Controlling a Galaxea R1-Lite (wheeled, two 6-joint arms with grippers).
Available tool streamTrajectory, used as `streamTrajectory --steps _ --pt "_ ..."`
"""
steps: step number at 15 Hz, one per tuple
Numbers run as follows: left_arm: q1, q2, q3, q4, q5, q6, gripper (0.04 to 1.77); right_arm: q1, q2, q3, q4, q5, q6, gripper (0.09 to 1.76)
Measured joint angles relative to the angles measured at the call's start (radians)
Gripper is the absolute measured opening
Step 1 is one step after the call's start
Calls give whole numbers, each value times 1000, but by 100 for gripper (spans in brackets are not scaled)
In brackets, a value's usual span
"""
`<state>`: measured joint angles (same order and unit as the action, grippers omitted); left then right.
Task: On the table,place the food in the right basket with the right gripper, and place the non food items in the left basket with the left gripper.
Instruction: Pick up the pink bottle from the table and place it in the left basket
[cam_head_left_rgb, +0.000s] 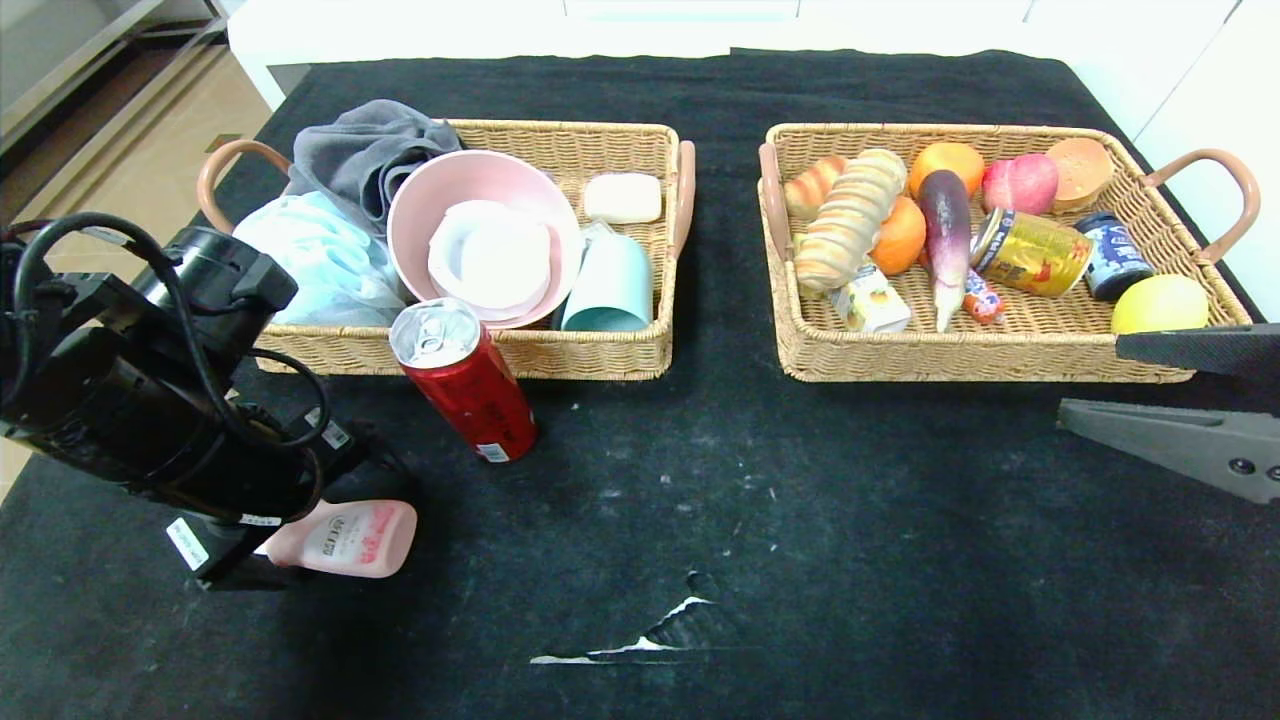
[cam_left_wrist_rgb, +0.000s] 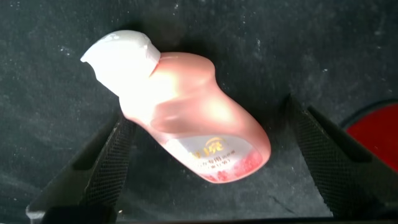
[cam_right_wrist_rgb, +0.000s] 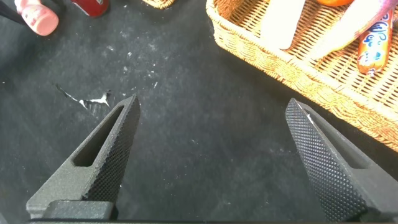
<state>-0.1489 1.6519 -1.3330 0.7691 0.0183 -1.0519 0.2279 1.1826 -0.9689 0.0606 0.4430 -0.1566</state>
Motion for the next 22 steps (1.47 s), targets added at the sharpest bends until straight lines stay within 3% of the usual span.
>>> streamTrajectory --steps 2,5,8,22 --pt "0 5 -1 0 1 -1 162 -1 0 0 0 1 0 171" --pt "0 6 0 0 0 1 112 -1 0 -2 0 0 0 171" --pt "0 5 0 1 1 1 86 -1 -1 -2 0 1 0 171" --pt "2 3 0 4 2 1 82 -1 -1 0 0 1 0 171"
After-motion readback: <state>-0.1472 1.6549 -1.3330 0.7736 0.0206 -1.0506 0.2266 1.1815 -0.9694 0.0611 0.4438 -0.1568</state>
